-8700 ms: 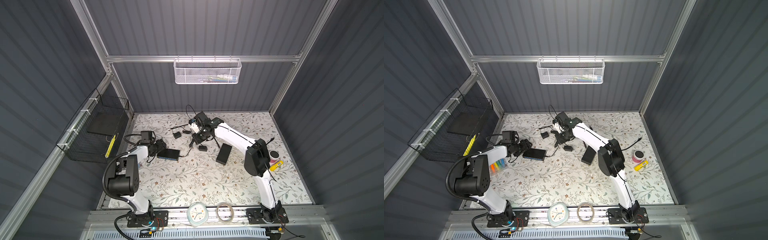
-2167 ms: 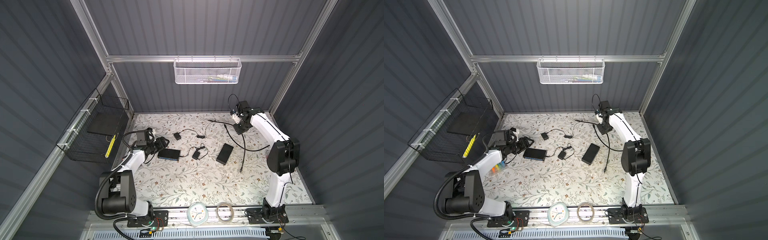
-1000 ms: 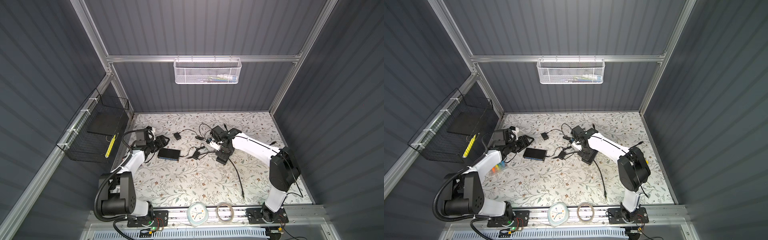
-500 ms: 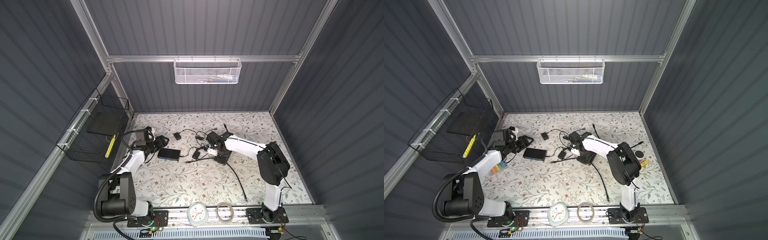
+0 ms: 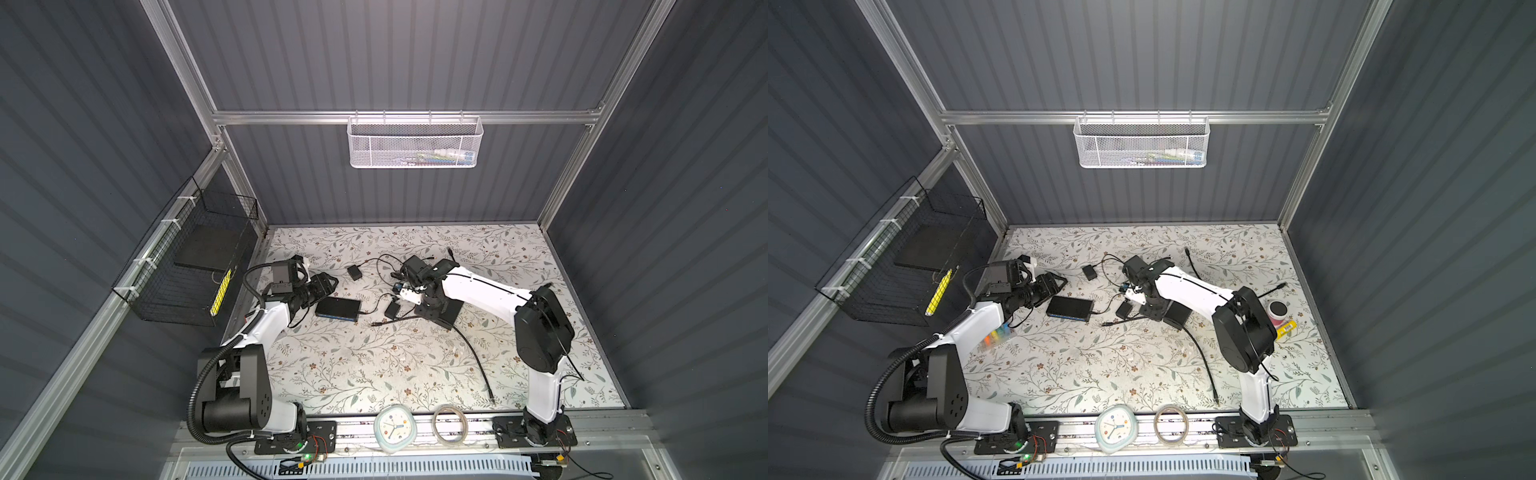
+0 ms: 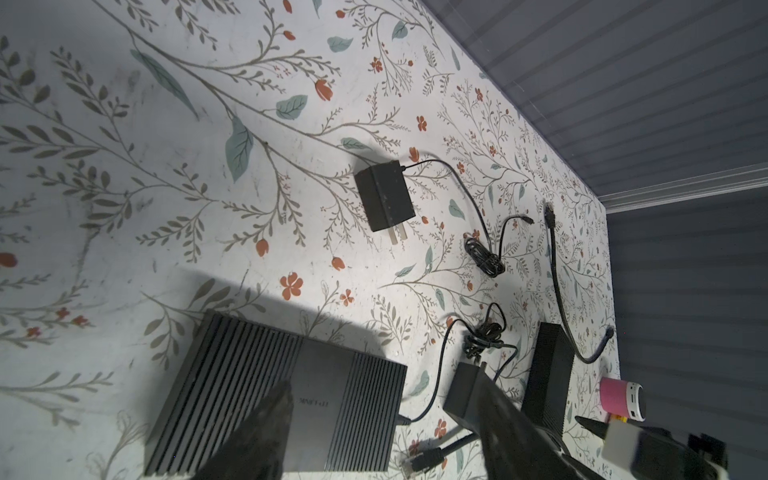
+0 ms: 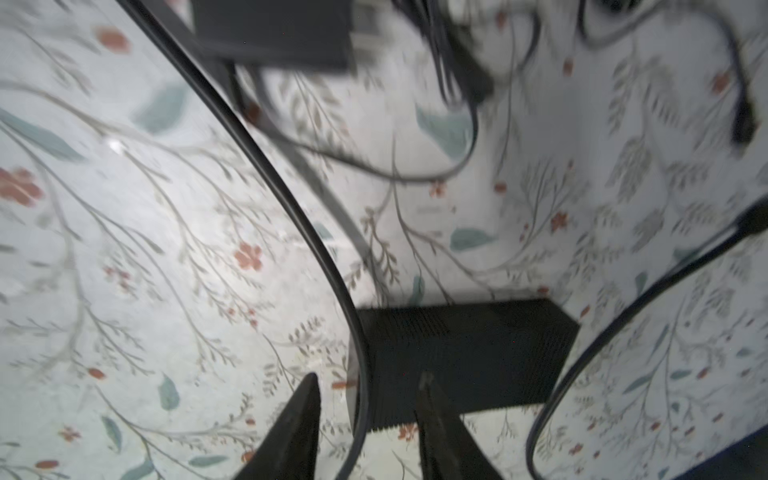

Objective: Insert the plug into the switch port

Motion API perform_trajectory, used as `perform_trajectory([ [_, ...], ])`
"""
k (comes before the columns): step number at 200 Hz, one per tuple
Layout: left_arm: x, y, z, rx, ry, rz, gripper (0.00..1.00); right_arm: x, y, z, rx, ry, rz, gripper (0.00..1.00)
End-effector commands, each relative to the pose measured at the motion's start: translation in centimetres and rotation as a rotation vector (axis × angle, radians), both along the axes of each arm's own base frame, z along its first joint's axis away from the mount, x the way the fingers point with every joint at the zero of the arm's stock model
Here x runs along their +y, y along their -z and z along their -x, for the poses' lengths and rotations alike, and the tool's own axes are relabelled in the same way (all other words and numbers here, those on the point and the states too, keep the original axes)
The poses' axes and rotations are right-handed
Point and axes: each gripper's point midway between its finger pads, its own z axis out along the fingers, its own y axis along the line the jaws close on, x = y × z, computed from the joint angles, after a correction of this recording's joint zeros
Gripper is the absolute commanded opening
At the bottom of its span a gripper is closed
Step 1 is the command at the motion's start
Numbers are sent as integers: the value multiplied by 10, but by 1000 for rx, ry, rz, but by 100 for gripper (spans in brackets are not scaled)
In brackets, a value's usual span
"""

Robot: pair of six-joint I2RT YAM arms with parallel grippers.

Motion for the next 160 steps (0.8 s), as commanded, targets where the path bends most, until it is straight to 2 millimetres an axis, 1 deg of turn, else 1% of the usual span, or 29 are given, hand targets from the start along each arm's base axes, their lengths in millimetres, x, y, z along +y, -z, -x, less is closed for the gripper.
perform_trajectory([
  [1,7,7,7,22,-27,15,70,53,11,7,11,-121,-70,39],
  [14,14,10,10,29,-47,66,70,76,11,6,-2,-162,-112,38],
  [30,22,13,12,39,-80,95,69,98,10,6,-11,-208,-148,37],
  [45,27,15,13,44,-105,120,69,113,15,6,-15,-248,-169,37],
  [57,34,17,15,49,-135,137,69,121,21,7,-12,-269,-179,37],
  [81,55,25,21,67,-218,164,68,124,35,5,-8,-276,-172,37],
  [100,65,29,23,74,-265,189,67,124,46,4,1,-278,-157,36],
  [160,68,26,24,68,-271,199,67,120,67,8,27,-290,-136,36],
])
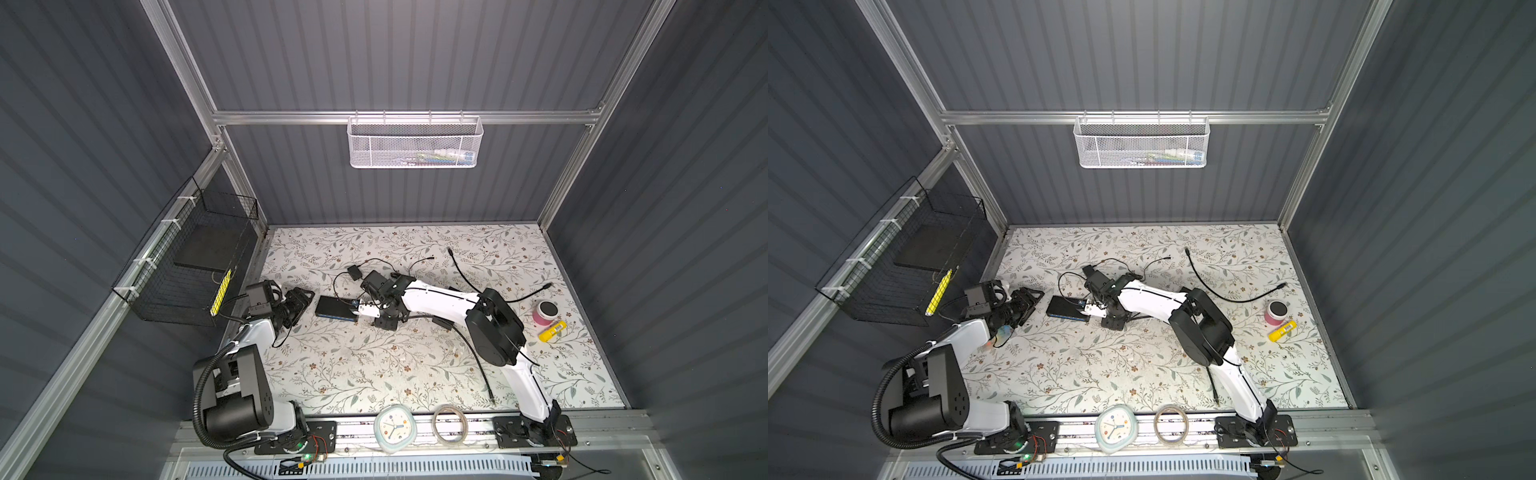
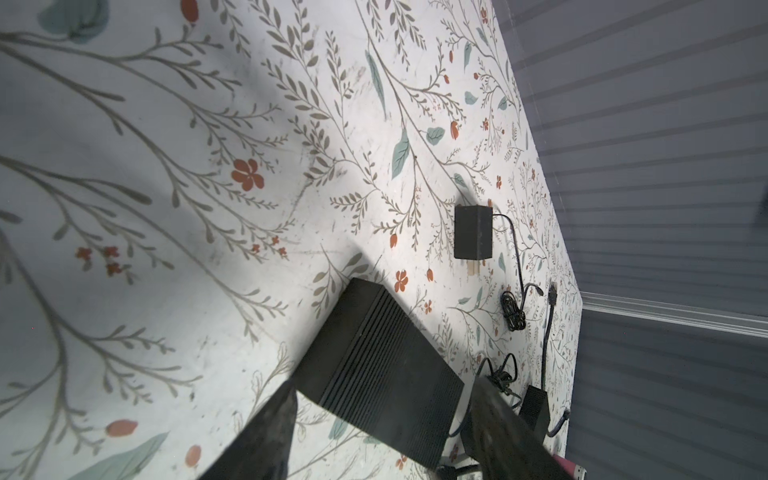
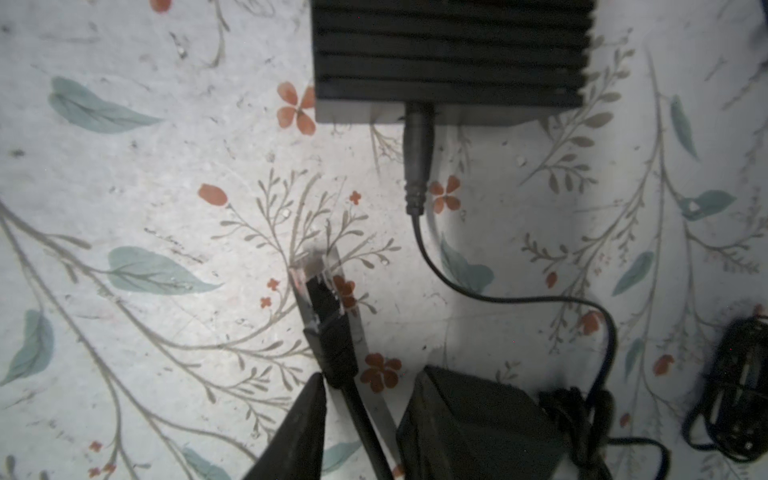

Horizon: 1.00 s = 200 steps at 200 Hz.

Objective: Insert the plug into the switch port

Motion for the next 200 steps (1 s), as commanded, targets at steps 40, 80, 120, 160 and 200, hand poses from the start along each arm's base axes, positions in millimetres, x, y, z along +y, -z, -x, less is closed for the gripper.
perform_trajectory([
  [40,-2,-7,4,-18,5,10,67,2,23,5,41,-27,10,24],
  [80,-2,-8,4,-21,5,7,66,4,17,6,43,-41,-15,8],
  [120,-1,-14,6,-28,2,-6,66,4,-14,-1,29,-45,-69,0],
  [160,-1,-24,7,-47,6,-18,66,7,-53,0,54,-42,-173,0],
  [200,-17,-47,4,-135,108,18,66,13,-79,11,113,-37,-288,0],
])
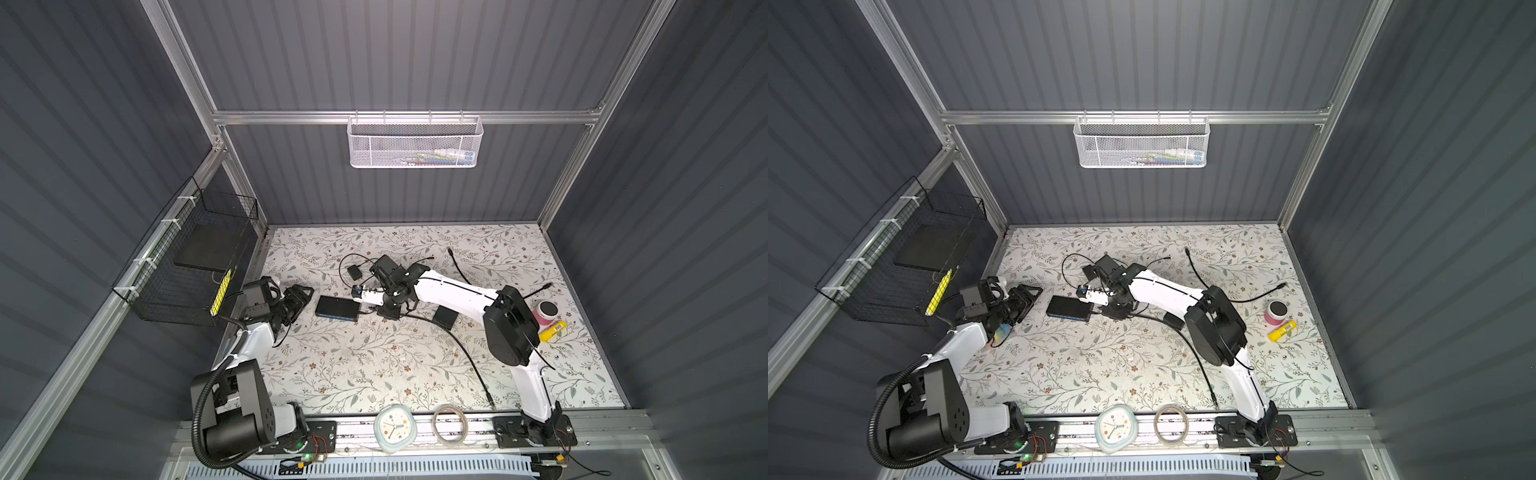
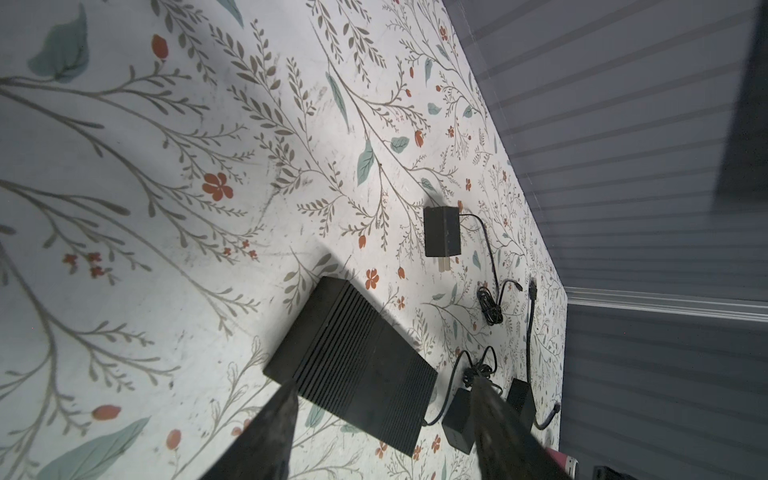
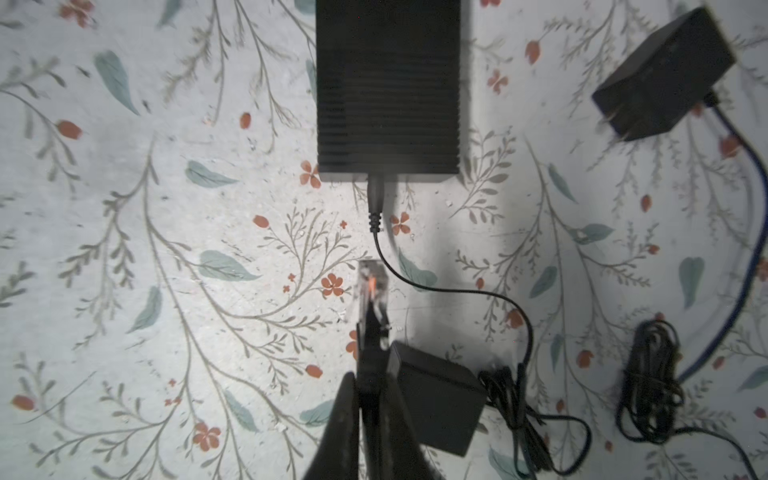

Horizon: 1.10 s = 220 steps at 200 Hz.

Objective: Insert the plug into the switch port

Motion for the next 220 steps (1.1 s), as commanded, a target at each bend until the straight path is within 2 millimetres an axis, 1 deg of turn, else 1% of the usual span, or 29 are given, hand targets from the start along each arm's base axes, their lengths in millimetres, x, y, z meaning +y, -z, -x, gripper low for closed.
perform_trajectory([
  [1,-14,-23,0,-76,95,25,66,4,-19,16,78,-11,-89,0],
  [18,-33,-39,1,-141,186,50,65,6,-33,14,101,-6,-151,0],
  [29,-49,-47,2,-172,255,47,60,8,-44,14,127,-16,-194,0],
  [34,-58,-51,3,-184,288,41,59,8,-49,11,129,-12,-211,0],
  [50,-86,-63,8,-242,402,40,59,9,-63,6,158,-24,-252,0],
  [67,-106,-75,12,-300,491,58,58,11,-75,-1,177,-31,-285,0],
  [85,-116,-85,14,-344,538,85,57,11,-83,-6,198,-37,-310,0],
  [108,-128,-89,16,-365,575,104,52,14,-94,-7,231,-51,-346,0],
  [129,-136,-91,16,-379,603,111,51,16,-94,-7,253,-57,-360,0],
  [163,-145,-107,21,-445,657,130,50,18,-89,-5,285,-57,-365,0],
  [196,-155,-109,27,-463,712,144,49,20,-93,-7,289,-59,-383,0],
  [220,-162,-104,30,-451,740,149,47,21,-97,-6,288,-65,-393,0],
])
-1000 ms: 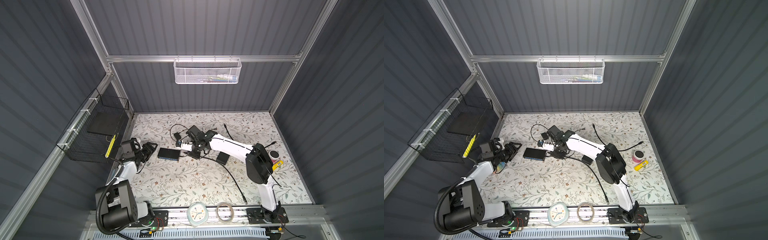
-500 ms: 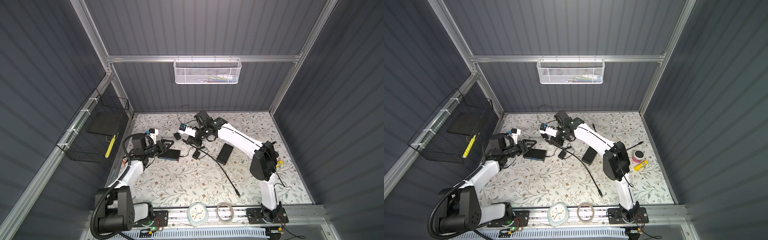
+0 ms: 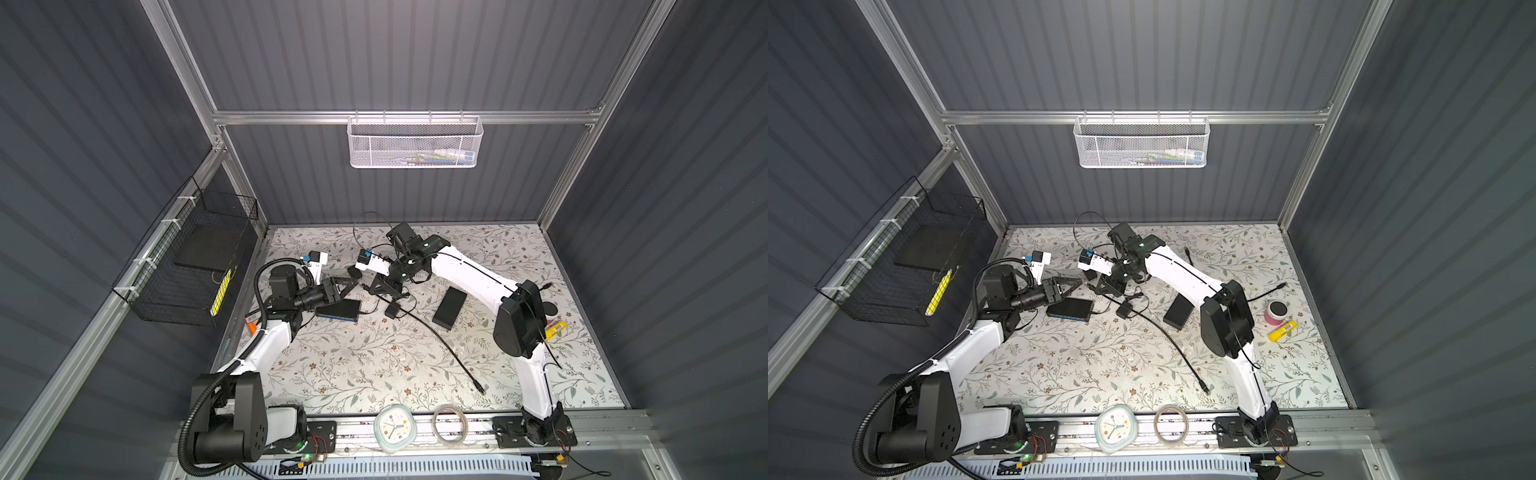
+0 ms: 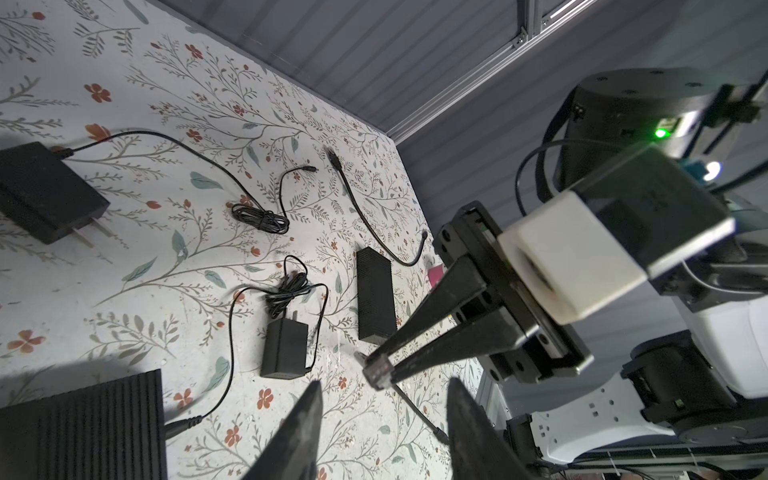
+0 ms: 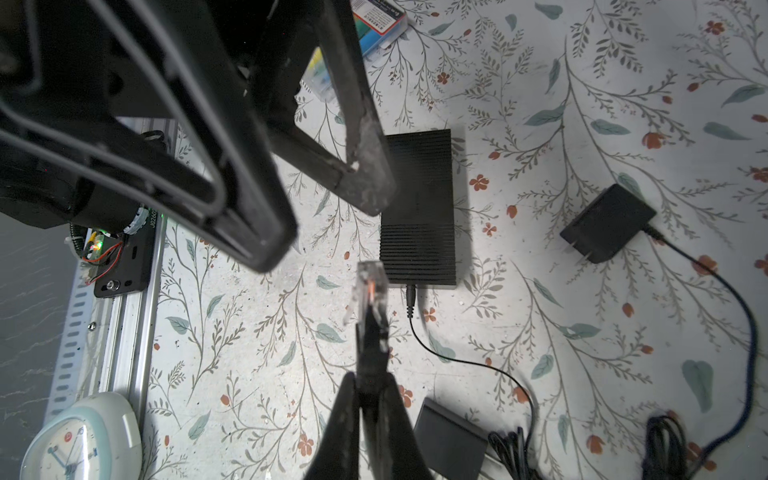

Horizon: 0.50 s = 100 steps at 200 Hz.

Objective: Insert the plug into the switch port

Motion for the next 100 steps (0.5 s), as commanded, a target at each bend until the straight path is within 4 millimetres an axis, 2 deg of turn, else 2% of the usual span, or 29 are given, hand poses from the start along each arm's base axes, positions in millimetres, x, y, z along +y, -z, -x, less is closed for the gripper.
perform_trajectory([
  [1,-10,-10,1,-42,64,9,47,4,-10,4,26,-14,-29,0],
  [45,-21,-6,-1,-46,87,-4,39,5,-11,8,48,-28,-44,0],
  [100,-24,-8,-6,-59,88,-10,30,4,-7,11,68,-35,-36,0],
])
